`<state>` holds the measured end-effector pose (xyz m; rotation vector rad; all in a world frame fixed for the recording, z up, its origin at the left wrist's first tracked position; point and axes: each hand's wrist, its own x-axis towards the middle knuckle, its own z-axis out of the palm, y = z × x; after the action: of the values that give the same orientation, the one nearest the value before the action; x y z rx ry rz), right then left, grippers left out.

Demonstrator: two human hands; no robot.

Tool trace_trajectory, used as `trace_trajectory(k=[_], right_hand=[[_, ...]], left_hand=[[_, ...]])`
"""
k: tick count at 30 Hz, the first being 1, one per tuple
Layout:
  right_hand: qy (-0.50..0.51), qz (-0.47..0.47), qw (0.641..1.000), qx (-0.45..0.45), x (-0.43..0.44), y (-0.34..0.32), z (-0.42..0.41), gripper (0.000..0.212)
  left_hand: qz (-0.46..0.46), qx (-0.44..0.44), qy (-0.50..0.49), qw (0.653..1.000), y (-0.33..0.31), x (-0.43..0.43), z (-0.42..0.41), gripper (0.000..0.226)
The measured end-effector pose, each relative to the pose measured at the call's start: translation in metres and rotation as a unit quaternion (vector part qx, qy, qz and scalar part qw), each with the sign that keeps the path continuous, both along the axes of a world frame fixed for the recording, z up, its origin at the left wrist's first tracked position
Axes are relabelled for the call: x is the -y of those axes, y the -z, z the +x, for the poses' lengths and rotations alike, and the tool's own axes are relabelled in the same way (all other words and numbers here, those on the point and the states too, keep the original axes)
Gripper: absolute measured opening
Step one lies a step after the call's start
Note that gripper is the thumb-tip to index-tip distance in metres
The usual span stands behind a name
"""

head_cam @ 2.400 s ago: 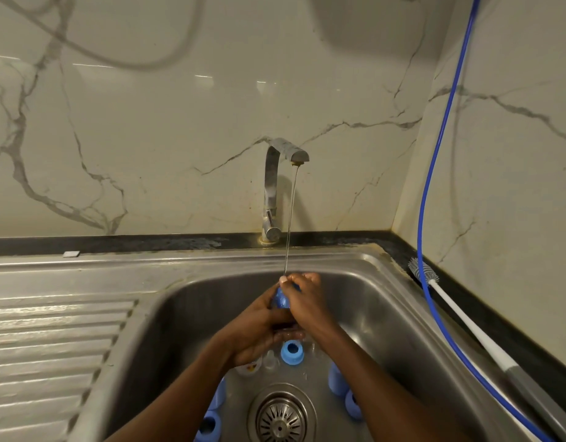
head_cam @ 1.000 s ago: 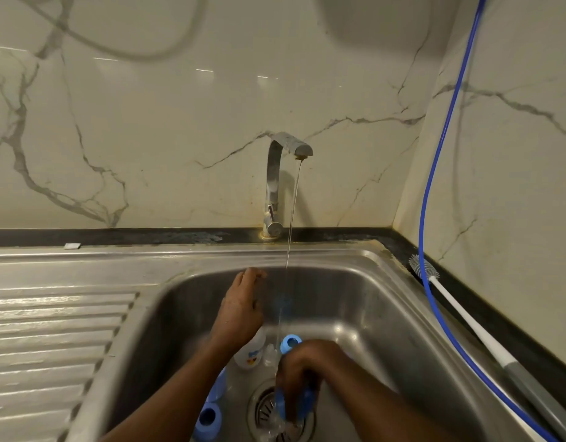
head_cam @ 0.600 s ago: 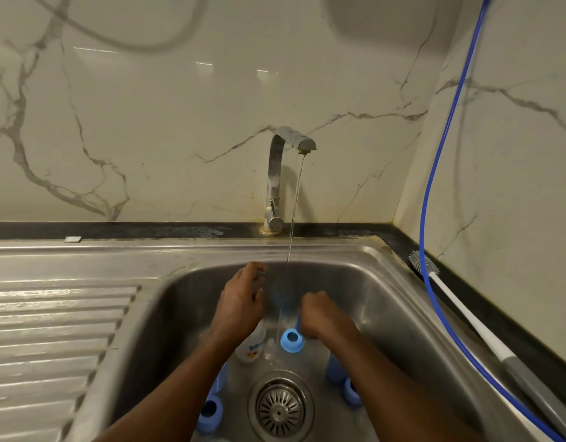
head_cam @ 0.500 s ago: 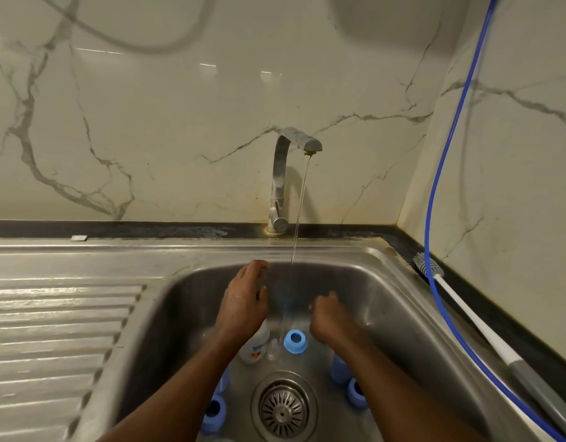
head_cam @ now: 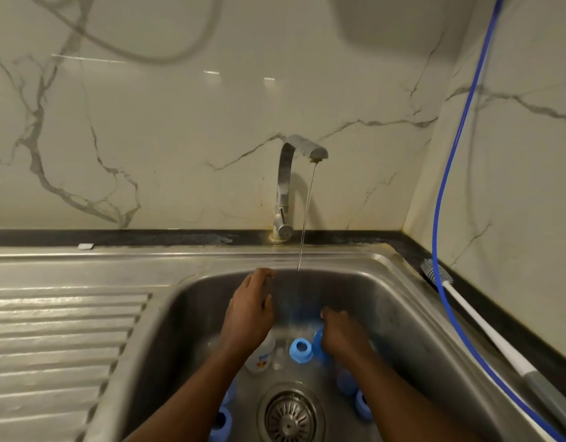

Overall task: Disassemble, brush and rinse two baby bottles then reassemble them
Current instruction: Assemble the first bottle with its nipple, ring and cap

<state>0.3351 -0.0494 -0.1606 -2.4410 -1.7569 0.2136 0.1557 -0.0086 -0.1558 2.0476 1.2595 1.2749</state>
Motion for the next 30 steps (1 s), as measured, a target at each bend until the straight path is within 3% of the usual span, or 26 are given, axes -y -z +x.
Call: trace_trajectory(k=[3,6,10,12,15,20,25,30], right_hand=[[0.043,0.079,0.995,-0.038,-0.005,-0.023,0.004,0.035],[0.076,0.2,0.971,-0.106,-0.008,-0.046,0.004,0.003],[0.021,0.354,0.902,-0.245,-0.029,-0.085,-0.002,0.014],[-0.036,0.363,0.883,-0.296,-0.044,-0.108,-0.009,0.026],[-0.142,0.314,0.901,-0.265,-0.062,-0.135,-0.021,0.039],[-0.176,0.252,0.918,-0.251,-0.092,-0.145,-0.034,0.033],[-0.104,0.28,0.915,-0.27,-0.103,-0.153,-0.032,0.026],[-0.052,0.3,0.875,-0.377,-0.103,-0.141,-0.033,0.022]], left_hand=[[0.008,0.007,0.001,1.0,-0.003,0.002,-0.001,0.042],[0.004,0.013,-0.008,1.0,-0.006,0.003,0.001,0.041],[-0.015,0.026,-0.047,0.998,-0.009,0.0,0.002,0.033],[-0.016,0.038,-0.064,0.997,-0.011,-0.002,0.002,0.031],[-0.017,0.052,-0.078,0.995,-0.013,-0.002,0.0,0.031],[-0.015,0.047,-0.069,0.996,-0.014,0.0,0.0,0.031],[0.005,0.044,-0.057,0.997,-0.008,-0.001,-0.009,0.035],[0.008,0.06,-0.072,0.996,-0.009,-0.002,-0.011,0.031]])
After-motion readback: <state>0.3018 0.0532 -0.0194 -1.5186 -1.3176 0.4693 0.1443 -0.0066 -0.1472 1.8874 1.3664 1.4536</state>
